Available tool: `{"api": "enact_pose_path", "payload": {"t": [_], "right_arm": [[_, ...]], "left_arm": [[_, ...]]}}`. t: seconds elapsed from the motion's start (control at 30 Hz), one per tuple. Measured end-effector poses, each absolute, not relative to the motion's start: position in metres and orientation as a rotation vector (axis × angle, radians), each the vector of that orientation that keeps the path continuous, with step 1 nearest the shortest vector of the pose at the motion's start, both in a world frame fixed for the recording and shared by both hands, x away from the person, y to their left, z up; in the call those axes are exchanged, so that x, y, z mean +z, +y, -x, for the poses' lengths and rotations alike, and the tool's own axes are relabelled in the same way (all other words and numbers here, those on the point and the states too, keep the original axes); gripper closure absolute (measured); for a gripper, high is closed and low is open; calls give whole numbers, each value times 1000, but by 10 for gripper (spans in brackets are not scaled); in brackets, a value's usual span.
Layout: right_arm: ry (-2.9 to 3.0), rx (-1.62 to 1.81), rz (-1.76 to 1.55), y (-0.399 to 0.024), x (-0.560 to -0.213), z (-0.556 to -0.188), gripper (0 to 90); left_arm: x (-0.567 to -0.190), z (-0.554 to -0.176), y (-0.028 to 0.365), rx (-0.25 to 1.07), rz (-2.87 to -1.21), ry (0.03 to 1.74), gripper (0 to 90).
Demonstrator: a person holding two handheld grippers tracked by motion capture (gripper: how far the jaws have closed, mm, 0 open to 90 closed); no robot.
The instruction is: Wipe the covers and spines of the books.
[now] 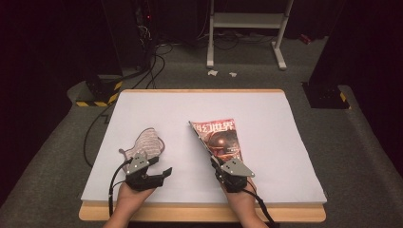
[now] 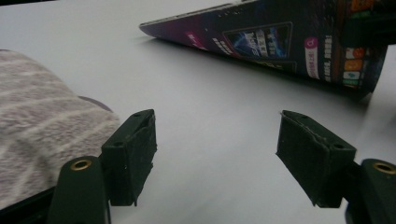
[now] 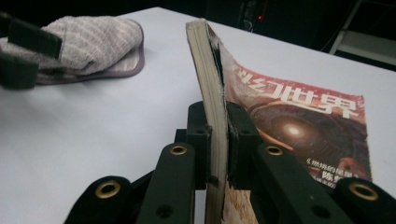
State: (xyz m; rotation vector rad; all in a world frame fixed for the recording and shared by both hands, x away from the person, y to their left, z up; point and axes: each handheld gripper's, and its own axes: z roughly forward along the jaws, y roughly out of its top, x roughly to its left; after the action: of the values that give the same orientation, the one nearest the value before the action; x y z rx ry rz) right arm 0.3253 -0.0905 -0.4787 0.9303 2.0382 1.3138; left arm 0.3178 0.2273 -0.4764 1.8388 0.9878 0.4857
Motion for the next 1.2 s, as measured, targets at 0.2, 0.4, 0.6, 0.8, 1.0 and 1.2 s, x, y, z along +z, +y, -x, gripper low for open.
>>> {"api": "enact_pose_path", "payload": {"t": [0.2, 0.4, 0.6, 0.8, 1.0, 1.2], "right_arm": [[2067, 1312, -942, -93, -485, -322, 810], [2074, 1323, -956, -94, -489, -321, 808], [2086, 1317, -943, -92, -491, -321, 801], [2099, 1311, -935, -92, -494, -320, 798], [2103, 1309, -934, -91, -495, -320, 798], [2104, 1307, -934, -91, -495, -320, 798]], "left_arm": [[-469, -321, 248, 544, -1802, 1040, 304], [-466, -327, 275, 618, -1750, 1117, 308], [-479, -345, 292, 613, -1777, 1219, 289], [-495, -359, 291, 560, -1885, 1300, 373], [-503, -361, 288, 544, -1954, 1302, 505], [-505, -359, 288, 586, -1962, 1290, 628]]}}
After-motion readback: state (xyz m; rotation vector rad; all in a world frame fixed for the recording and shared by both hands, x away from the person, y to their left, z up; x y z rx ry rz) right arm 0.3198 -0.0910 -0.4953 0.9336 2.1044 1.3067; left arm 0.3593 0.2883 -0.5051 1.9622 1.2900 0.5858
